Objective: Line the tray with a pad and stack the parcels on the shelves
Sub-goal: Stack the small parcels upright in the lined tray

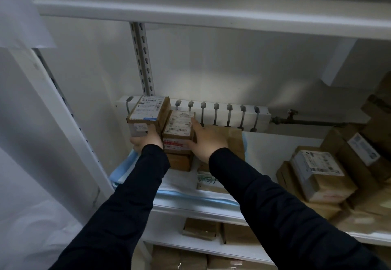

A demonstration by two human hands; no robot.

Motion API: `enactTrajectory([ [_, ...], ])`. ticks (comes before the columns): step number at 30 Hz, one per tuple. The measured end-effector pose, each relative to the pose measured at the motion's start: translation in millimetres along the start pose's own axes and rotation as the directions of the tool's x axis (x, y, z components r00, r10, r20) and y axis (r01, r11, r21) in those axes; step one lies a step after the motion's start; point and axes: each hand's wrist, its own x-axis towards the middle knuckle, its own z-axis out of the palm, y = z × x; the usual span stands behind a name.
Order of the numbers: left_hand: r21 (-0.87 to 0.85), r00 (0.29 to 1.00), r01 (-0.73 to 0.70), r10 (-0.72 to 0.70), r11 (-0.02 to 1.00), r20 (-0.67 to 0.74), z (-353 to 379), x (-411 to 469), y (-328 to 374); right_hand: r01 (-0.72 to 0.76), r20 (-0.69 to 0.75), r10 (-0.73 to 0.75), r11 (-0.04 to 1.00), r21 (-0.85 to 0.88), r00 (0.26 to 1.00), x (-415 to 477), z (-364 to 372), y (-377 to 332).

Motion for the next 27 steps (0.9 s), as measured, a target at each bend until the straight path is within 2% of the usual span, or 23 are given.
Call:
enactTrajectory([
  [3,-0.024,0.997,-0.06,0.059,0.998,-0.044,-2,-20,-5,0.01,-0.046,-0.009,1.0,0.029,0.999,-11,-3,6],
  [8,-0.053,0.969,-0.242,0.239,0.969,-0.052,10,-65,-13,-0.029,-0.082,0.03,1.0,0.006,0.996,-41,-19,24],
  [10,-0.071,0.956,-0.293,0.291,0.953,-0.032,20,-91,-15,-0.068,-0.1,0.065,0.997,-0.022,0.993,-54,-26,36],
  [13,-0.118,0.934,-0.34,0.349,0.933,0.073,41,-129,-29,-0.16,-0.167,0.154,0.987,-0.024,0.974,-77,-37,65],
  [17,-0.054,0.922,-0.229,0.235,0.972,0.309,69,-173,-56,-0.301,-0.294,0.274,0.953,-0.047,0.916,-108,-47,111],
  [19,0.066,0.883,-0.166,0.118,0.984,0.454,86,-189,-71,-0.388,-0.288,0.358,0.92,-0.051,0.888,-121,-47,135],
  [21,0.212,0.815,-0.081,-0.058,0.974,0.577,108,-202,-83,-0.472,-0.245,0.452,0.881,-0.027,0.858,-133,-50,157],
  [24,0.347,0.714,0.025,-0.26,0.937,0.65,134,-226,-99,-0.547,-0.17,0.547,0.835,0.055,0.819,-142,-57,187],
  [27,0.426,0.662,-0.001,-0.318,0.905,0.678,149,-245,-115,-0.581,-0.108,0.604,0.792,0.187,0.79,-146,-61,206],
])
